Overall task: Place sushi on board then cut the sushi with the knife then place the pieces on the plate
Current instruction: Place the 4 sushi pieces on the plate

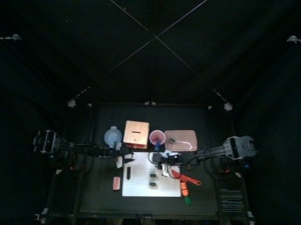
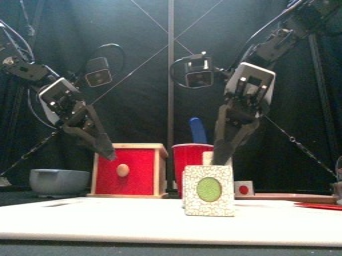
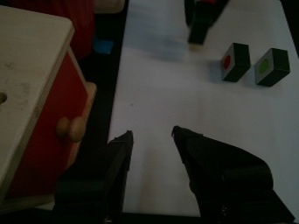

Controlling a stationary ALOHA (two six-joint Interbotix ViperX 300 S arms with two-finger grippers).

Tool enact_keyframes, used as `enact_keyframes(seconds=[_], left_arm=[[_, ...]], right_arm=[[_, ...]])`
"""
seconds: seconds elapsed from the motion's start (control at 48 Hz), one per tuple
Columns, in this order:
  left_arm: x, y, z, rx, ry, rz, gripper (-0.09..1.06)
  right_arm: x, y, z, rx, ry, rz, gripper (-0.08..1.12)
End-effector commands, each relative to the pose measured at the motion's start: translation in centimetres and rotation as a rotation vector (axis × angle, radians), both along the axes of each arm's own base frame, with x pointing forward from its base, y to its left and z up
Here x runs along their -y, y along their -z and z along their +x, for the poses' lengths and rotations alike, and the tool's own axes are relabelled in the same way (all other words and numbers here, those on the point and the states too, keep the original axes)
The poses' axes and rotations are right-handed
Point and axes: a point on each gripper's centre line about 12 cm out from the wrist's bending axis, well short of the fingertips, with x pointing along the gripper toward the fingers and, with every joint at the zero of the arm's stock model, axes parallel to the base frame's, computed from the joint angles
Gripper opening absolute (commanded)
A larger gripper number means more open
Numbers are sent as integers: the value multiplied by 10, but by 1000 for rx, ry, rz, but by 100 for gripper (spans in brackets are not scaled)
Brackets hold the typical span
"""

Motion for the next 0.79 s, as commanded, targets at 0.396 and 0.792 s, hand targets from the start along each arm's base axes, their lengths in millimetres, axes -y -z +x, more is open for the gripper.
enact_keyframes(seconds=[0.396,0.792], left_arm=[[-1,-5,4,20,-6,-1,80],[-2,-6,7,23,-9,-1,80]], right_arm=[[106,-13,-117,22,396,-9,48],[127,30,-127,-23,481,5,59]])
